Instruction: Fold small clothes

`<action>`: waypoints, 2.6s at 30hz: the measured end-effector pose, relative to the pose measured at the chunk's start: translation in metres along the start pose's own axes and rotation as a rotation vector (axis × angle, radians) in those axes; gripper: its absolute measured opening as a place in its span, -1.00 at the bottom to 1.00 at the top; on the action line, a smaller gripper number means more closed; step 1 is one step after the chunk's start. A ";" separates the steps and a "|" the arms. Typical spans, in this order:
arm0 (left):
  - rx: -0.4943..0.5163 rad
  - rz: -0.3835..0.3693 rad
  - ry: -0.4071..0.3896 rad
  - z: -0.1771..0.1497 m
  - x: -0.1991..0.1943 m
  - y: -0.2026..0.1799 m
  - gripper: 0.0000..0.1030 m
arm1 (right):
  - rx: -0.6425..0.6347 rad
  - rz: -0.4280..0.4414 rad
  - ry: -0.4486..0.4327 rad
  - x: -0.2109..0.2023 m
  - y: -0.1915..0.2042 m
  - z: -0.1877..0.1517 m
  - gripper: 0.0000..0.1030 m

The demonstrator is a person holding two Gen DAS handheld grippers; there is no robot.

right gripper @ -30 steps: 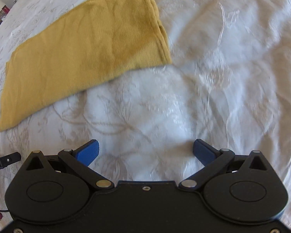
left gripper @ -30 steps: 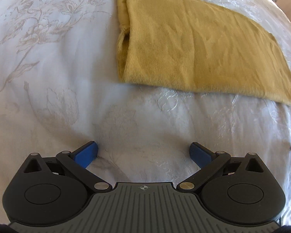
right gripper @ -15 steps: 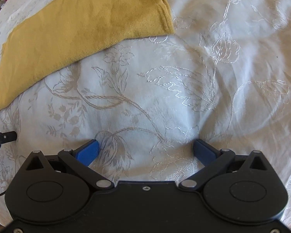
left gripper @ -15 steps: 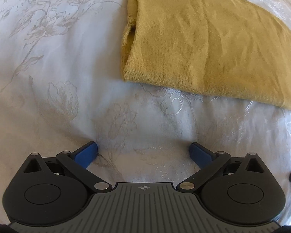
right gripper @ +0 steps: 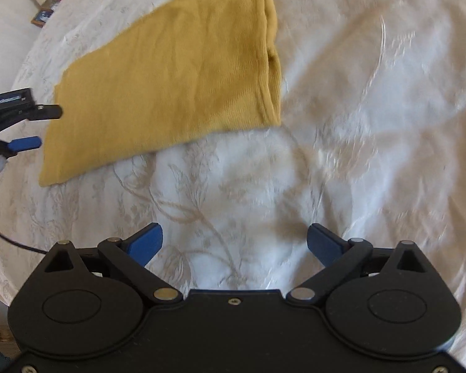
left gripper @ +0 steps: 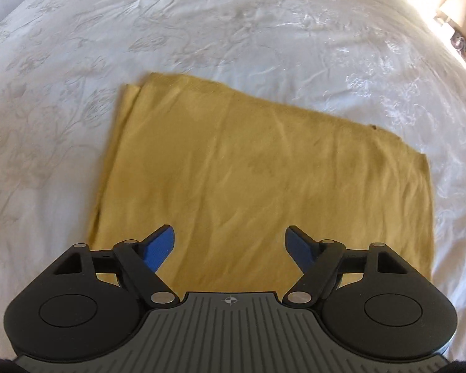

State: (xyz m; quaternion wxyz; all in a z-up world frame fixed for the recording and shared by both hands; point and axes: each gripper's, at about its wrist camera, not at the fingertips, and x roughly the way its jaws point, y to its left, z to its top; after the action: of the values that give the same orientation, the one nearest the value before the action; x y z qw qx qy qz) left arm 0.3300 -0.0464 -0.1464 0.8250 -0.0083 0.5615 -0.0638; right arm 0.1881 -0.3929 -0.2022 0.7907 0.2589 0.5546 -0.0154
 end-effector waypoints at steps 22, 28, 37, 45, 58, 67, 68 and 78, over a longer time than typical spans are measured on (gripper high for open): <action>0.078 0.094 0.151 0.013 0.083 -0.029 0.81 | -0.024 0.269 -0.065 0.059 -0.062 0.129 0.83; 0.089 0.098 0.142 0.009 0.089 -0.027 0.92 | -0.001 0.395 -0.020 0.079 -0.054 0.139 1.00; 0.097 0.117 0.181 0.019 0.098 -0.031 1.00 | -0.005 0.418 -0.032 0.085 -0.047 0.139 1.00; 0.004 0.112 0.132 0.064 0.085 -0.039 0.76 | -0.023 0.426 -0.043 0.082 -0.049 0.135 1.00; 0.045 0.199 0.165 0.095 0.121 -0.058 0.79 | -0.007 0.442 -0.047 0.084 -0.052 0.135 1.00; -0.010 0.111 0.125 0.031 0.052 -0.044 0.75 | -0.028 0.428 -0.017 0.080 -0.049 0.135 1.00; 0.001 0.108 0.128 0.021 0.048 -0.042 0.75 | -0.026 0.426 -0.014 0.080 -0.048 0.135 1.00; 0.088 0.085 0.201 -0.037 0.043 -0.030 0.73 | 0.003 0.334 0.013 0.074 -0.035 0.130 0.74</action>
State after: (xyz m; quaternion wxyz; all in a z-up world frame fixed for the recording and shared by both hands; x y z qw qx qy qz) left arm 0.3084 -0.0791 -0.1972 0.7660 0.0578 0.6379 -0.0539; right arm 0.3182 -0.4592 -0.2490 0.7782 0.3487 0.5090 0.1173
